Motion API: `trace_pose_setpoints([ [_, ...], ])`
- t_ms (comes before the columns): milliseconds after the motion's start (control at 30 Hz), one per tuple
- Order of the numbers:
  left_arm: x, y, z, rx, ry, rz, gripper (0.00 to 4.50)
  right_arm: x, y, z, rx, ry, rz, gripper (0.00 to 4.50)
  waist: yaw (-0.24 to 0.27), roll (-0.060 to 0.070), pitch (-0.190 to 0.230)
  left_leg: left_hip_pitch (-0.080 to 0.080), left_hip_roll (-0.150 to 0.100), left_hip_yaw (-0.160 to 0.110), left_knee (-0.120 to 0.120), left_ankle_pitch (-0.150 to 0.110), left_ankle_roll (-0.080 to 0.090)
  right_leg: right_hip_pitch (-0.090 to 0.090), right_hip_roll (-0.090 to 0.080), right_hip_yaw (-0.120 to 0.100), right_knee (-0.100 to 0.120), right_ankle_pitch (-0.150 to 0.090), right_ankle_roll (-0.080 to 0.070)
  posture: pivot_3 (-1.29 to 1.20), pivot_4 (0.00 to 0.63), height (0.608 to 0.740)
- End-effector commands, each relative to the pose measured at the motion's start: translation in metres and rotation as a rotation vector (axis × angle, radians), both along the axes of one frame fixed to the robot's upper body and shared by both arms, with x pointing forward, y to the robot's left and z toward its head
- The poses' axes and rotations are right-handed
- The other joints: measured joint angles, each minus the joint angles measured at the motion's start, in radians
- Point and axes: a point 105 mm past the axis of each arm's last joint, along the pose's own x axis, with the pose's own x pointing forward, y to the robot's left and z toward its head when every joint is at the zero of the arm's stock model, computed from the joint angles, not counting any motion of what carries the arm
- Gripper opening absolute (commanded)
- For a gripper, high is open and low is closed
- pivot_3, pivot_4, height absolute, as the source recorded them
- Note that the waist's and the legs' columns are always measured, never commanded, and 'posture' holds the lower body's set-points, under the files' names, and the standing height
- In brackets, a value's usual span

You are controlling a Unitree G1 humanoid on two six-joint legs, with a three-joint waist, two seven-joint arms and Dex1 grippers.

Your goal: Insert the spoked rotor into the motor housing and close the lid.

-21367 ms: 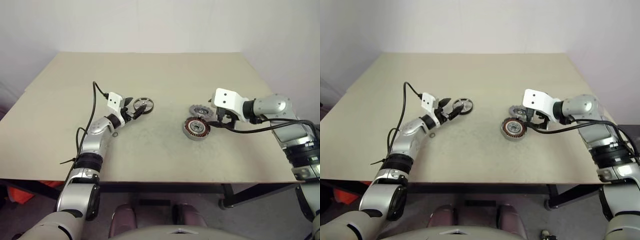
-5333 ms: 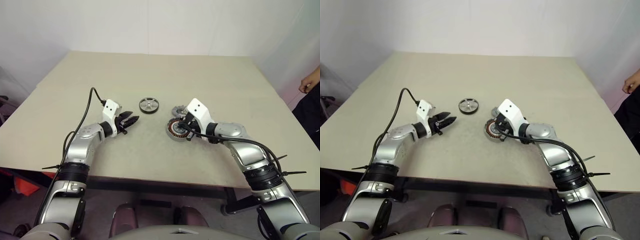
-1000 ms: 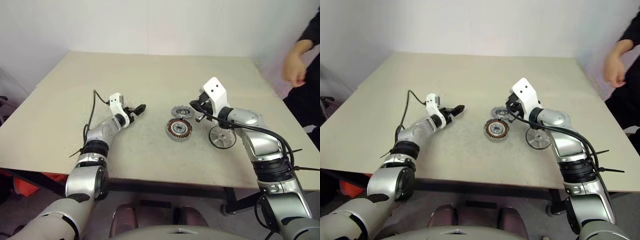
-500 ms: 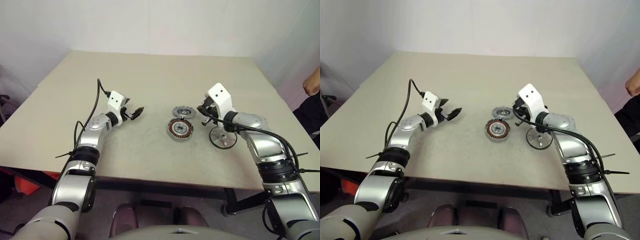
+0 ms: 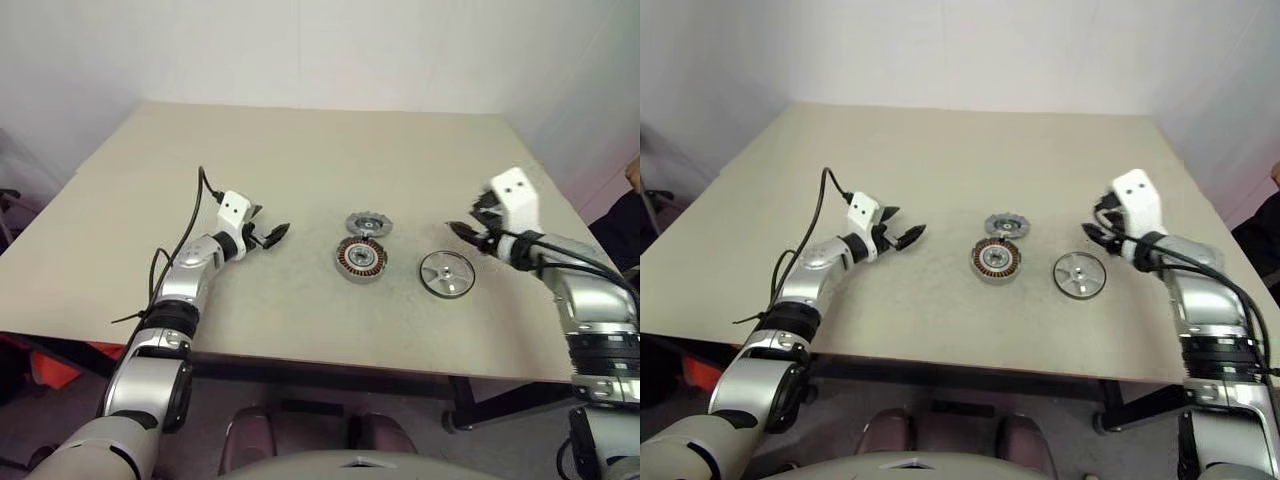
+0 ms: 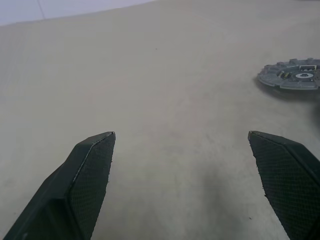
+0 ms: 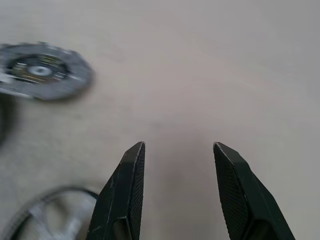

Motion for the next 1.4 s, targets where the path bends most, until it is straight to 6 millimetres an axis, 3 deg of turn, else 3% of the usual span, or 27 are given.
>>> trace_pose_setpoints([
  [33, 0.001, -0.003, 0.010, 0.026, -0.049, -0.020, 4.50, -0.014, -0.026, 0.009, 0.216, -0.004, -0.087, 2.41, -0.001, 0.000, 0.000, 0.000, 0.000, 0.000, 0.000, 0.000, 0.000, 0.000, 0.000, 0.000, 0.000, 0.000, 0.000, 0.00, 0.000, 0.740],
  [133, 0.000, -0.002, 0.005, 0.038, -0.034, -0.020, 4.50, -0.029, -0.027, 0.007, 0.430, 0.026, -0.081, 2.41, -0.007, 0.001, 0.000, 0.000, 0.000, 0.000, 0.000, -0.001, 0.001, 0.000, 0.000, 0.000, 0.000, 0.000, 0.000, 0.00, 0.000, 0.740],
  [300, -0.002, -0.002, 0.000, 0.059, -0.025, -0.028, 4.50, -0.044, -0.031, -0.002, 0.613, 0.073, -0.102, 2.41, -0.004, 0.001, 0.000, 0.001, 0.000, 0.000, 0.000, -0.002, 0.004, 0.003, 0.000, 0.000, 0.000, 0.000, 0.000, 0.00, 0.000, 0.740],
  [667, -0.004, -0.001, -0.002, 0.075, -0.025, -0.025, 4.50, -0.059, -0.009, -0.044, 0.729, 0.206, -0.097, 2.41, 0.000, 0.002, -0.001, 0.001, 0.000, 0.000, 0.001, -0.003, 0.005, 0.005, -0.001, -0.003, -0.001, -0.002, 0.003, 0.00, 0.000, 0.740],
  [1000, -0.005, 0.004, -0.006, 0.100, -0.021, -0.019, 4.50, -0.061, 0.015, -0.052, 0.775, 0.240, -0.049, 2.41, -0.004, 0.002, -0.001, 0.002, 0.000, 0.000, -0.001, -0.002, 0.005, 0.005, -0.002, -0.005, -0.002, -0.004, 0.006, 0.00, 0.000, 0.740],
  [1267, -0.008, 0.000, -0.009, 0.111, -0.019, -0.039, 4.50, -0.059, -0.017, -0.042, 0.748, 0.187, -0.146, 2.41, -0.002, 0.002, -0.001, 0.001, 0.000, 0.000, -0.001, -0.002, 0.004, 0.005, -0.005, -0.008, -0.002, -0.004, 0.007, 0.00, 0.000, 0.740],
  [1400, -0.009, -0.002, -0.010, 0.113, -0.017, -0.047, 4.50, -0.060, -0.022, -0.034, 0.744, 0.168, -0.142, 2.41, 0.001, 0.002, -0.001, 0.001, -0.002, 0.000, -0.001, -0.002, 0.004, 0.006, -0.008, -0.009, -0.002, -0.004, 0.005, 0.00, 0.000, 0.740],
])
